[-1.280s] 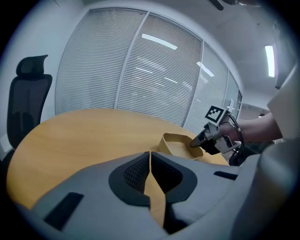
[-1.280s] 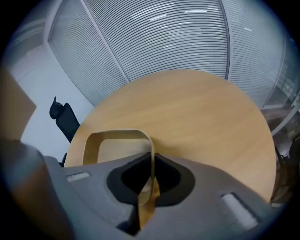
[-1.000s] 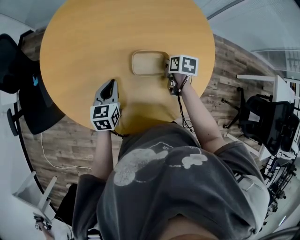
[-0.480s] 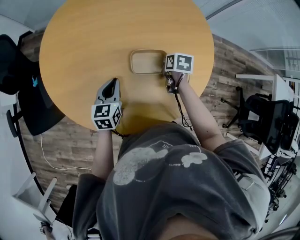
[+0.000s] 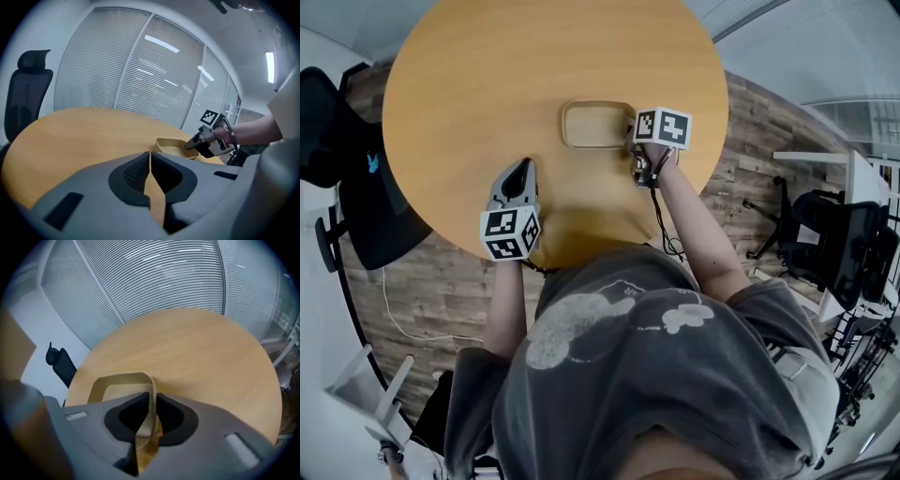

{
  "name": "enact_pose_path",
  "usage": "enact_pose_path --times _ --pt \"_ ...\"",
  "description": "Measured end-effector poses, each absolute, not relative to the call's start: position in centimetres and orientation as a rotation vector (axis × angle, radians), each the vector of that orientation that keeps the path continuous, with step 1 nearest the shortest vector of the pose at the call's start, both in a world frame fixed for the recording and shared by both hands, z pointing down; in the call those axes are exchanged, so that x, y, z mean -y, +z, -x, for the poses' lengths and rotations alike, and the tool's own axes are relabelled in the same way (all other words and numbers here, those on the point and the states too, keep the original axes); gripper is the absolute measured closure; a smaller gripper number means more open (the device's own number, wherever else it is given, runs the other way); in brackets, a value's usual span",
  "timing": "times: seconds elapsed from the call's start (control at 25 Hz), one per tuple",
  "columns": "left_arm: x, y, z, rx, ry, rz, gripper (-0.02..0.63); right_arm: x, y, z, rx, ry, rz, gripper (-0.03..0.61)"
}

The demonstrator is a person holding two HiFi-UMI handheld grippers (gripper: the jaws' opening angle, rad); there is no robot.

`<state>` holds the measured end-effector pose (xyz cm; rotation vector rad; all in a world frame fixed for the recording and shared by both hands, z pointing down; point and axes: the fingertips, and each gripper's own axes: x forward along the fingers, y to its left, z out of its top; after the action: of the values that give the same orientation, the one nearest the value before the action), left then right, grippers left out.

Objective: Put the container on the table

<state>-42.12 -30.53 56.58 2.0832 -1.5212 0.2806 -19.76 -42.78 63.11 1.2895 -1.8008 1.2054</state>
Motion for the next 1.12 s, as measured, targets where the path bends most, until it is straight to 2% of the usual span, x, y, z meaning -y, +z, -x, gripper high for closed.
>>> enact_pose_path --times 0.12,1.12 --pt "30.4 56.3 42.1 1.528 0.282 -2.088 0.604 42.8 62.5 20.1 1.840 1.238 -1.287 0.508" --pt "25.5 50.5 41.3 1.740 0.231 -2.058 0.604 39.6 57.9 17.6 2.028 1.270 -1.191 0.506"
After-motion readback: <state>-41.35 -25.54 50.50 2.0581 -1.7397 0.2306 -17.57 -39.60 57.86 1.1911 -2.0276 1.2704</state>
